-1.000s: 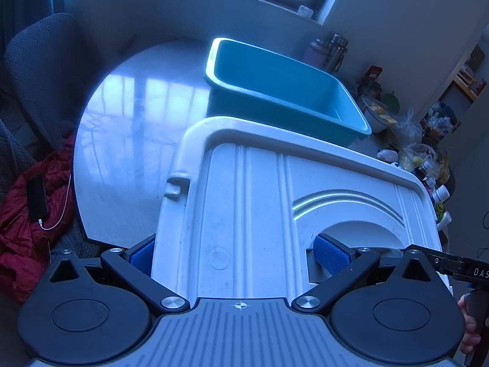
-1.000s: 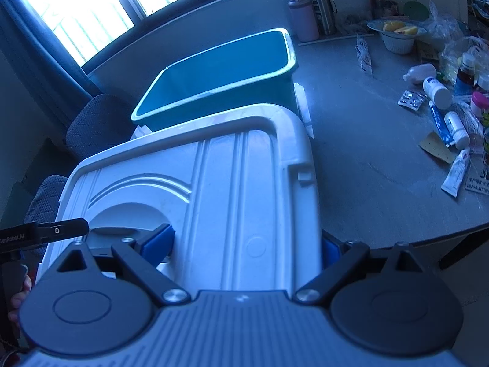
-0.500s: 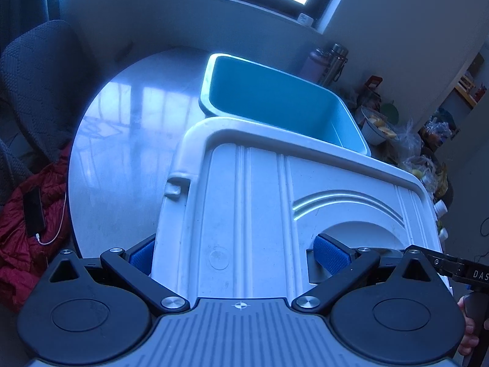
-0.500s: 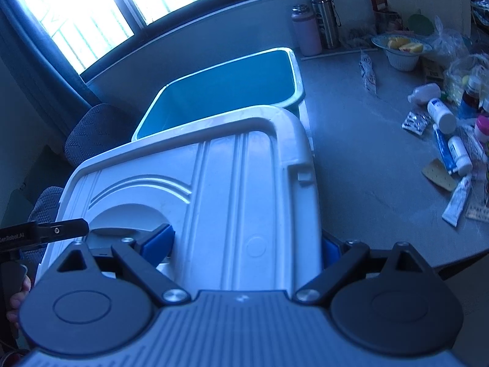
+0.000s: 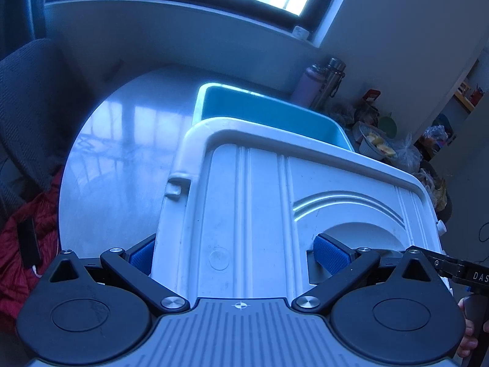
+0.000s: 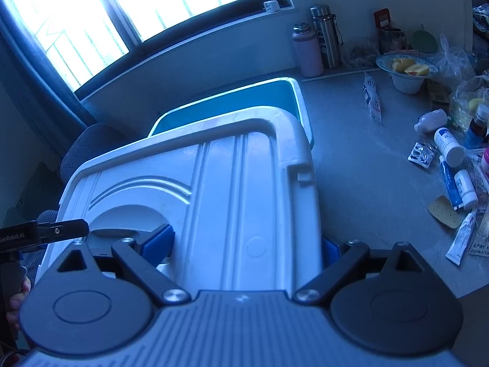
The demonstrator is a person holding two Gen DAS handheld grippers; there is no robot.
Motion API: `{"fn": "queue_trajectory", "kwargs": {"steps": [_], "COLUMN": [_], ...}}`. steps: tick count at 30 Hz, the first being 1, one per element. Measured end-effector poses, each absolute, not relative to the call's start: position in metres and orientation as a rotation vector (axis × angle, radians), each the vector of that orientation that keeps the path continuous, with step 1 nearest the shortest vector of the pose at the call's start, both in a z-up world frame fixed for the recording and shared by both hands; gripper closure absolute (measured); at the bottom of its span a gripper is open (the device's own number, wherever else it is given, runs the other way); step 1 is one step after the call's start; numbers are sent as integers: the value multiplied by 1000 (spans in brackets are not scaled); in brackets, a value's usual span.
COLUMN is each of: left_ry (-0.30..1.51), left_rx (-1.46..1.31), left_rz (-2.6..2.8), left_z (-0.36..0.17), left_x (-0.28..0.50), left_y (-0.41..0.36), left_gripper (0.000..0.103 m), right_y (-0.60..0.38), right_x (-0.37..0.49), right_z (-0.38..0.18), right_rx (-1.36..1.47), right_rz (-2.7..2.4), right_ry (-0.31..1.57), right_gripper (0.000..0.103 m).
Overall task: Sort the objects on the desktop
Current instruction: 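Carry the white lid with both tools over the teal bin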
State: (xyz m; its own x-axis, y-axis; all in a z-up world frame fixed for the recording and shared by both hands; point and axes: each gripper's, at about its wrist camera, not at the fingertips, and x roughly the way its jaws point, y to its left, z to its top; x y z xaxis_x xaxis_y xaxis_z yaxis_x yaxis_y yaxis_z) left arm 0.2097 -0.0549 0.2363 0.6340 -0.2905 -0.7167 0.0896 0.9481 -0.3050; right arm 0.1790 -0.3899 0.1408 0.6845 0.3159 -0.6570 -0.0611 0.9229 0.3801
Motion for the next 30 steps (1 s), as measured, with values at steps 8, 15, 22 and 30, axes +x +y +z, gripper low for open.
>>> {"fn": "queue_trajectory", "kwargs": {"steps": [8, 15, 22, 30], "left_ry": [856, 846, 843, 854], "left_rx": [-252, -243, -255, -295], "left_rz": [-231, -226, -194, -142], "left_z": [239, 242, 244, 242], "left_x": [241, 268, 293, 330], "left_y": [-52, -50, -58, -65], "left_gripper": [0, 0, 0, 0], "right_y": [-389, -386, -396, -401], "right_x": [203, 226, 259, 308], "right_z": [143, 143, 144, 147], "right_rx": [342, 348, 338, 303], "right_rz": [204, 211, 241, 288], "right_ry": [781, 765, 769, 788], "right_gripper": [8, 8, 8, 8]}}
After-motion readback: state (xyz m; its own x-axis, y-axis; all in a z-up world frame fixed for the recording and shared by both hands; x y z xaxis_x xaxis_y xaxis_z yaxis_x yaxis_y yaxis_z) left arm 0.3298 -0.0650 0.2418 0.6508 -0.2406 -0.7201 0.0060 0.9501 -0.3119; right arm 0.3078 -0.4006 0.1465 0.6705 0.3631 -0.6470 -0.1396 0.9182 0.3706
